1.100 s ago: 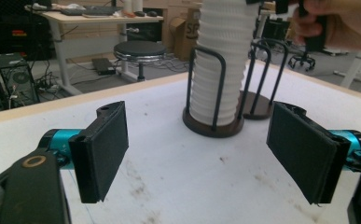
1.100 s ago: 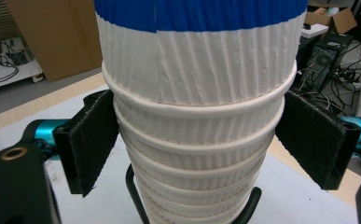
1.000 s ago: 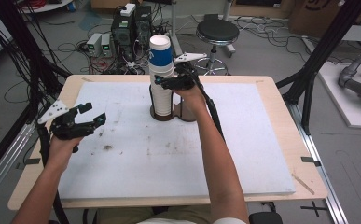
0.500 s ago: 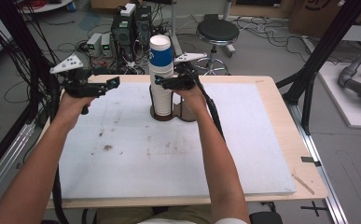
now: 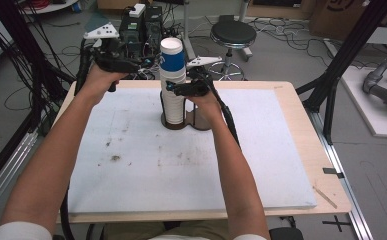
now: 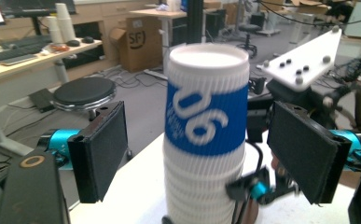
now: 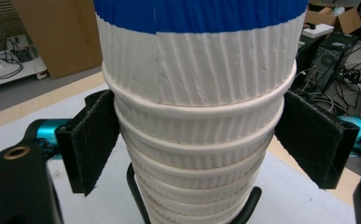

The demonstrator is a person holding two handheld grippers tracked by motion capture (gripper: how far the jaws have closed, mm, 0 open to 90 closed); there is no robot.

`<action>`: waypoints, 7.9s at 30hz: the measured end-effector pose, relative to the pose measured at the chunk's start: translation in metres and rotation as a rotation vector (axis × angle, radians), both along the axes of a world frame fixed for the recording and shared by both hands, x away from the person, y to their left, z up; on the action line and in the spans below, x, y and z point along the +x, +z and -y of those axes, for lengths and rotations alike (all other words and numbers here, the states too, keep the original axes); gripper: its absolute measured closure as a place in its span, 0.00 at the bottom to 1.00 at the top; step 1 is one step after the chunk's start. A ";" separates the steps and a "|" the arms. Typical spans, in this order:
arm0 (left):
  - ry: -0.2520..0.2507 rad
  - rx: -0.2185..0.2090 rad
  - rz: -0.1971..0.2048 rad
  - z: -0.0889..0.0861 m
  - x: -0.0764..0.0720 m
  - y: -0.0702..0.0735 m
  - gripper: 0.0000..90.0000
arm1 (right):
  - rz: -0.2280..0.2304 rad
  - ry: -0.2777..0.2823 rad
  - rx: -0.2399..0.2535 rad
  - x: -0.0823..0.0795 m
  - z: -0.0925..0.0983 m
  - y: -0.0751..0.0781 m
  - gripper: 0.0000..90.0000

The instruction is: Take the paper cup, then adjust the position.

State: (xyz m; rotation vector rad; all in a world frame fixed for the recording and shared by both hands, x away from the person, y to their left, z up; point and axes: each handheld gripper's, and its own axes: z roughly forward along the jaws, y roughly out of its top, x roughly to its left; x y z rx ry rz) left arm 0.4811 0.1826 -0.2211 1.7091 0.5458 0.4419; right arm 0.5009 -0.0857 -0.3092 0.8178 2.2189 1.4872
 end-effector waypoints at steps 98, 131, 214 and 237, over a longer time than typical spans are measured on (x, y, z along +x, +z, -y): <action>0.058 -0.031 0.038 -0.043 -0.048 0.025 0.33 | -0.039 0.078 -0.121 -0.046 0.062 0.015 0.16; -0.105 0.043 -0.010 -0.001 -0.128 -0.098 0.33 | -0.032 0.058 -0.068 -0.131 0.119 -0.055 0.16; -0.401 -0.145 -0.095 0.046 -0.162 -0.118 0.33 | -0.037 0.564 0.118 -0.170 0.028 -0.067 0.17; -0.385 0.009 -0.144 0.045 -0.160 -0.110 0.22 | -0.052 0.527 -0.137 -0.168 0.058 -0.055 0.31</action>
